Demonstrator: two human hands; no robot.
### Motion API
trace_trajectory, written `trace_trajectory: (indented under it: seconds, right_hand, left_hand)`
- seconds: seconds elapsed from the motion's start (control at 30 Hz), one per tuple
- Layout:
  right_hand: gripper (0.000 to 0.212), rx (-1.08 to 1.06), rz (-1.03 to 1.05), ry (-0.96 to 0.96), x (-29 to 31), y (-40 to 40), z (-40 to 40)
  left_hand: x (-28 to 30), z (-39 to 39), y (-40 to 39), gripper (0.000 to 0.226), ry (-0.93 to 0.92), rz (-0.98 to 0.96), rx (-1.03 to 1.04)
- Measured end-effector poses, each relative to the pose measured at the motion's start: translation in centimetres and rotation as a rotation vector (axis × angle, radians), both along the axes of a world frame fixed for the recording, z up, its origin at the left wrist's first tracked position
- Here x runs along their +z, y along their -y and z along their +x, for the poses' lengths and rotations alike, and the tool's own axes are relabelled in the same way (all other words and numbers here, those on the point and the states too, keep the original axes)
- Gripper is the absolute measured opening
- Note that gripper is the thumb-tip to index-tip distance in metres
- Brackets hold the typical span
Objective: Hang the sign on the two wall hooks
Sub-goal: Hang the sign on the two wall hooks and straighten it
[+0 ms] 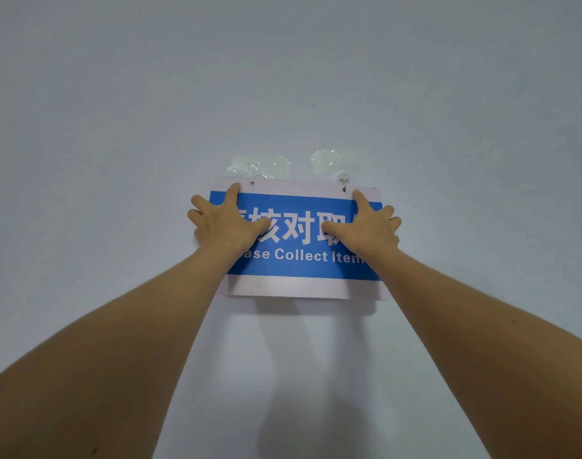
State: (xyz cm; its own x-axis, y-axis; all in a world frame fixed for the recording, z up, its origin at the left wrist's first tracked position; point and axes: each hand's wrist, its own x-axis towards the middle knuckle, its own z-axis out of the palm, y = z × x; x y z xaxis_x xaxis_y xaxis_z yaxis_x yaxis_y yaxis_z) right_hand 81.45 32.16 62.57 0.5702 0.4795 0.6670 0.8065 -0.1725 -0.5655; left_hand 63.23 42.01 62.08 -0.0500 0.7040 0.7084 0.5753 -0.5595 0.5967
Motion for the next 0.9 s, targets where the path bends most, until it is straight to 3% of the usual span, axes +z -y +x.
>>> trace_trajectory:
  seconds: [0.9]
  right_hand:
    - [0.085, -0.009, 0.039, -0.020, -0.31, -0.79, -0.58]
  left_hand:
    - [-0.85, -0.40, -0.90, 0.086, 0.014, 0.084, 0.020]
